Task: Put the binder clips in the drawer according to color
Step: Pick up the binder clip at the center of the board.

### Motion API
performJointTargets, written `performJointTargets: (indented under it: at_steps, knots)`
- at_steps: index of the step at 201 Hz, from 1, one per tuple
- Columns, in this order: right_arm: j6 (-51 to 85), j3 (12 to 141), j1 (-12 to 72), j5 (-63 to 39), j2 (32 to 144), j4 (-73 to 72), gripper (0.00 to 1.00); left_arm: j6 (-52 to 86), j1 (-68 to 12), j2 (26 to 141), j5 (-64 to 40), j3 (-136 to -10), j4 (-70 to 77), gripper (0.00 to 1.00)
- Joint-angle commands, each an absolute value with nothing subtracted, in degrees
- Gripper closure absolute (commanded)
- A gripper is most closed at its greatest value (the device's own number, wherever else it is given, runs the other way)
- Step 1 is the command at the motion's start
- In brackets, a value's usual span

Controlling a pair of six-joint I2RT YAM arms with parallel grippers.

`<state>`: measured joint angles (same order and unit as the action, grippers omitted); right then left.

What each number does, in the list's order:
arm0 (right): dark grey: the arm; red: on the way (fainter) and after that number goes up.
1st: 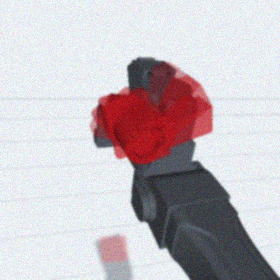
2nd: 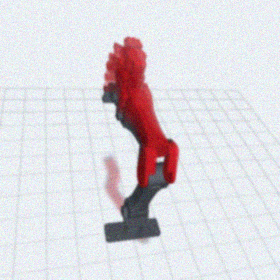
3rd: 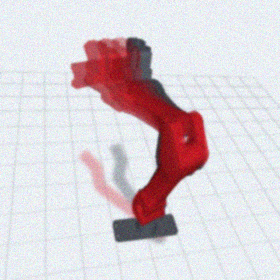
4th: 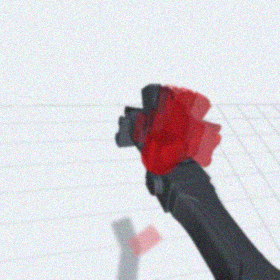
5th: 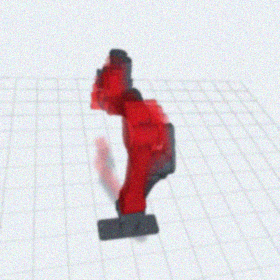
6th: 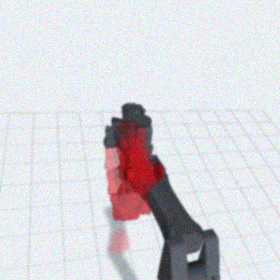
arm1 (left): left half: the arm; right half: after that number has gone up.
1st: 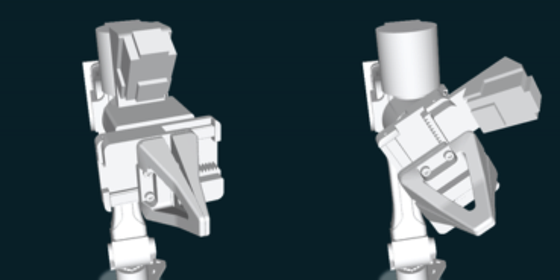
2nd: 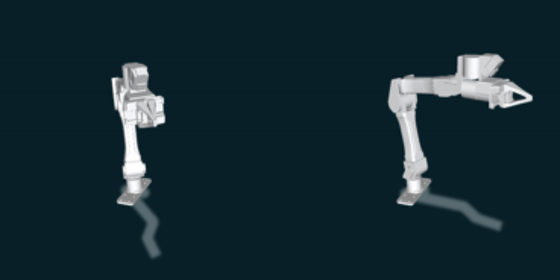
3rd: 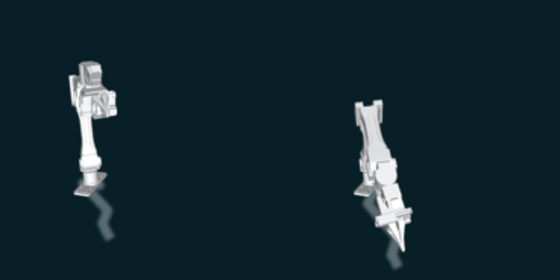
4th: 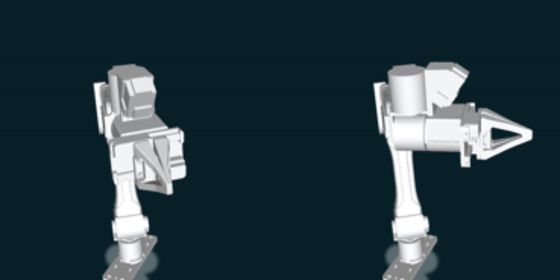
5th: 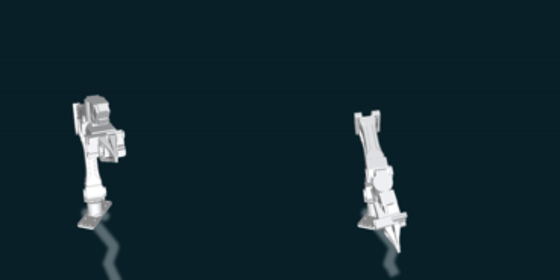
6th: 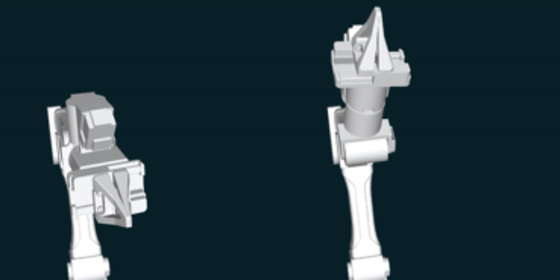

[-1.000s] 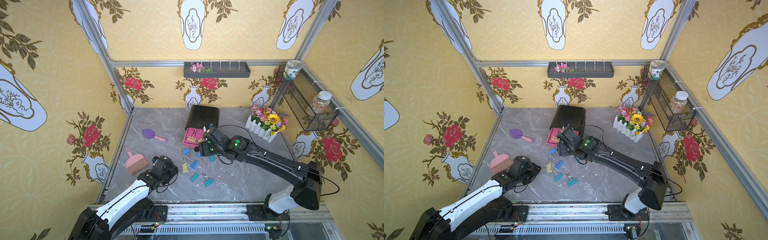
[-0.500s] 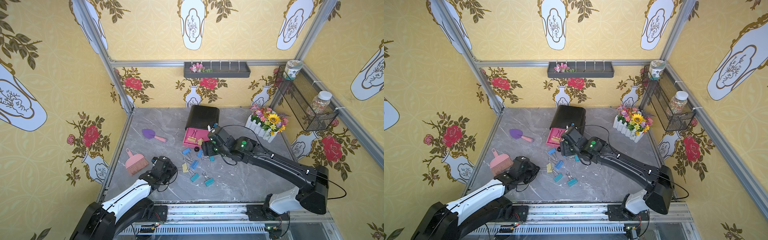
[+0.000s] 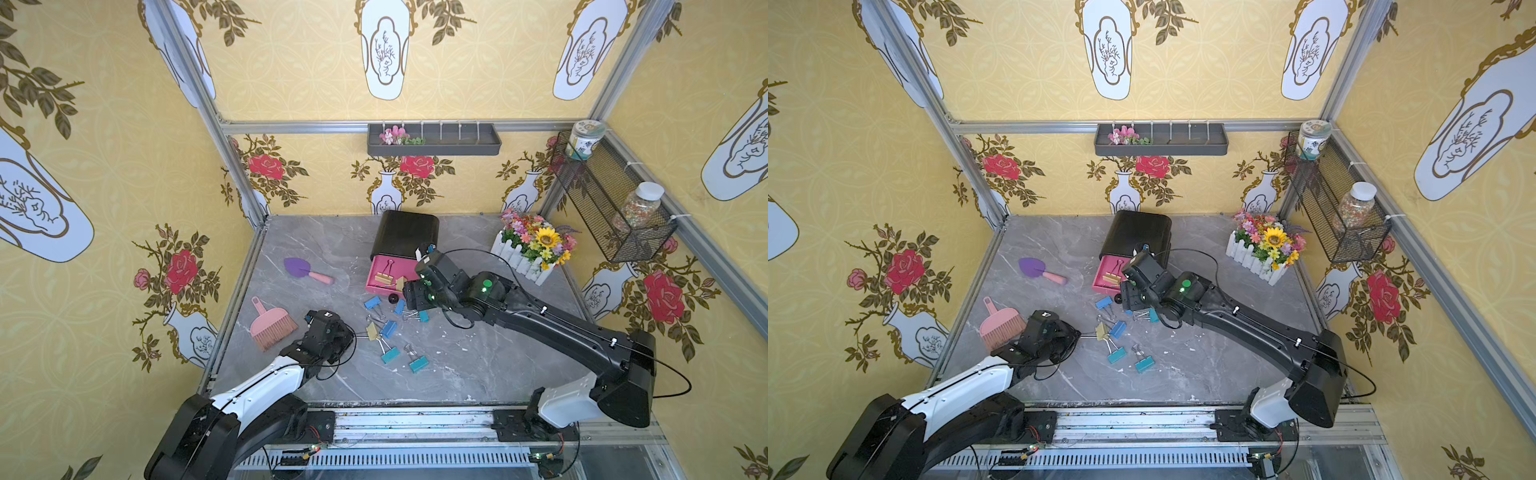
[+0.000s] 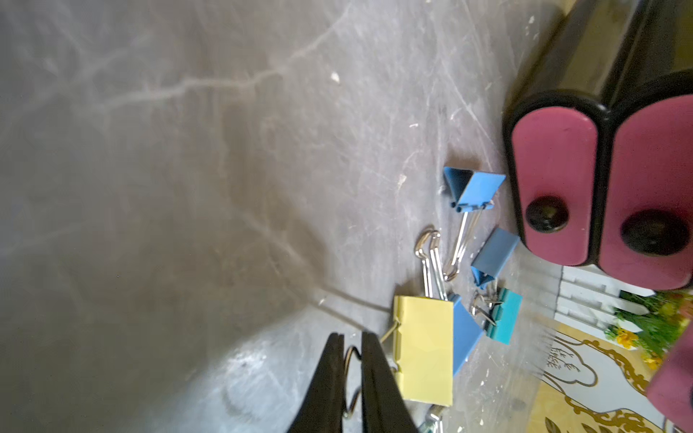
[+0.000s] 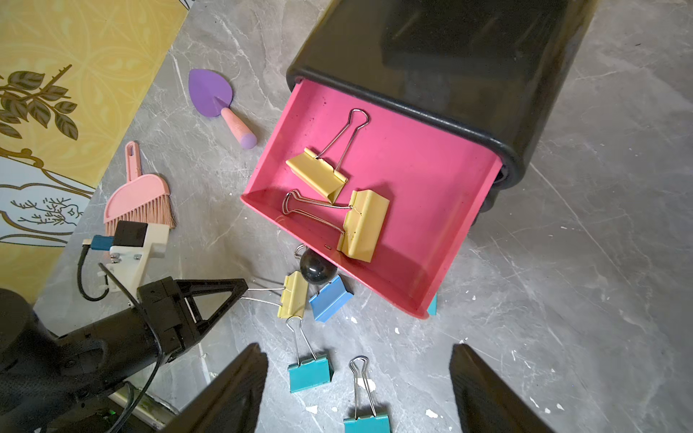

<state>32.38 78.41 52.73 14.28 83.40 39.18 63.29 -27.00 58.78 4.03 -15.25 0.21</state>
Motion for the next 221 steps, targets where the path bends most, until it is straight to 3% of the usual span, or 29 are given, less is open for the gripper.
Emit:
performJointTargets:
  at_steps: [1, 10, 144, 221]
  knots:
    - [32.72, 78.22, 52.58, 14.68, 83.12, 39.31, 0.19, 62.94, -26.98, 58.46, 2.75, -14.33, 0.2, 0.96]
    - [32.83, 78.07, 52.56, 14.62, 83.17, 39.35, 0.19, 62.95, -26.98, 58.15, 2.8, -14.24, -0.04, 1.0]
    - [31.96, 77.05, 50.21, 14.59, 81.51, 38.99, 0.19, 57.57, -26.89, 45.41, 8.71, -28.12, -23.52, 1.0]
    - [30.81, 74.33, 43.73, 12.98, 76.2, 39.93, 0.19, 57.37, -26.81, 40.52, 9.08, -38.22, -32.97, 1.0]
